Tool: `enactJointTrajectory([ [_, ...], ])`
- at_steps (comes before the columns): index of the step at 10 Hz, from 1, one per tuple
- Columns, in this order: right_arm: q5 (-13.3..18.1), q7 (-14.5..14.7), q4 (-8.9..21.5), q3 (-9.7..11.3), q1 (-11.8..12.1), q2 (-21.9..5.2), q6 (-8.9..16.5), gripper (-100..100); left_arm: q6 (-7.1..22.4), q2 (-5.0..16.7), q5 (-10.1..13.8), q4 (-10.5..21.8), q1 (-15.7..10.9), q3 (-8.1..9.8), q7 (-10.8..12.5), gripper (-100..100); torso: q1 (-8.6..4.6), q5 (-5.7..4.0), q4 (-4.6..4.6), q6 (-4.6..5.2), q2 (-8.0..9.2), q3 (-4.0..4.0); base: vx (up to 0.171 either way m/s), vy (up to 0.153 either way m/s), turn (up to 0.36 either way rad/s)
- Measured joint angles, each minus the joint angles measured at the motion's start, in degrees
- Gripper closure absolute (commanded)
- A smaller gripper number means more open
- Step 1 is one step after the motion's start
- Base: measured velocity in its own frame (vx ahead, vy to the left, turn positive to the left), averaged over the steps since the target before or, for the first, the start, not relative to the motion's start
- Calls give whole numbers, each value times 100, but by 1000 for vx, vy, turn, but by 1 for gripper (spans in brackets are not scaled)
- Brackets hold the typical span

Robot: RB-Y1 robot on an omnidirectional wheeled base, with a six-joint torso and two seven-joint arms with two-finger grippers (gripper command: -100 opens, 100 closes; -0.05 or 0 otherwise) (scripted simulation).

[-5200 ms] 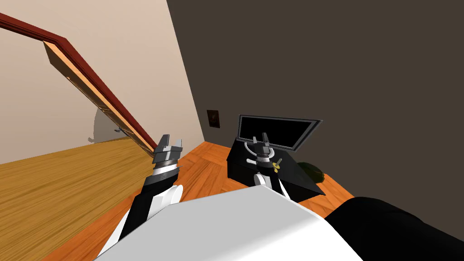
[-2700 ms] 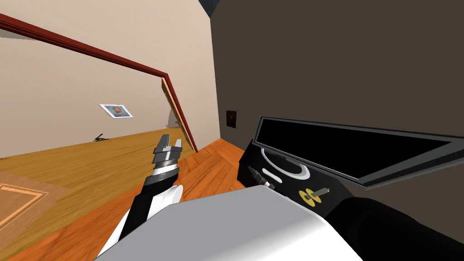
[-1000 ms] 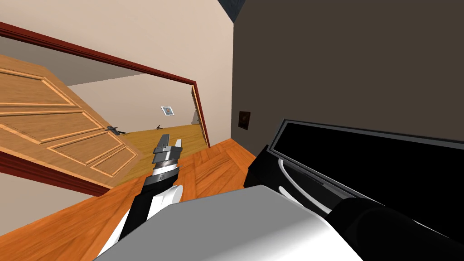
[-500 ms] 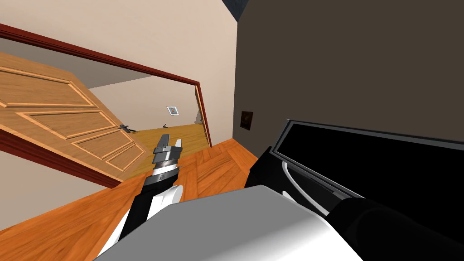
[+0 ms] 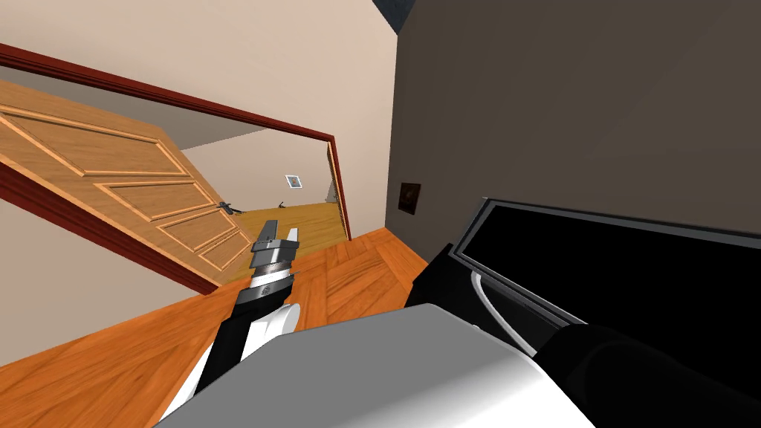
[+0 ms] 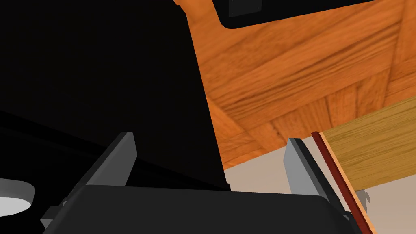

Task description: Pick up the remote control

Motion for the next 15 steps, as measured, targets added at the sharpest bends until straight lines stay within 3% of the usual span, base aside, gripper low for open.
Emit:
enactJointTrajectory([
  [4,101,101,458,95,-10,-65,-26,-100,0,0,0,0,0,0,0,0,1,1,1,0,2,1,18,-17,103],
  [5,161,179,812,149,-94,-65,-101,-100,0,0,0,0,0,0,0,0,-4,0,0,-4,-4,-2,59,-43,254],
  [8,374,274,1041,400,18,-267,164,-100,0,0,0,0,0,1,0,0,-17,-4,-1,-1,-8,-5,34,-58,94],
  [10,435,365,1409,460,-42,-252,99,-100,0,0,0,0,0,0,0,0,0,1,0,-3,-1,0,26,-37,161],
  [11,493,497,1921,484,-183,-190,-35,-100,0,0,0,0,0,0,0,0,-9,-1,0,-5,-6,-3,34,-50,87],
  [12,515,528,1792,513,-49,-275,17,-100,0,0,0,0,0,0,0,0,-7,-1,-1,0,-6,-3,65,-102,210],
  [15,717,737,2213,740,-54,-306,180,-100,0,2,0,0,0,1,0,0,-58,-12,-3,-5,-20,-11,62,-175,200],
])
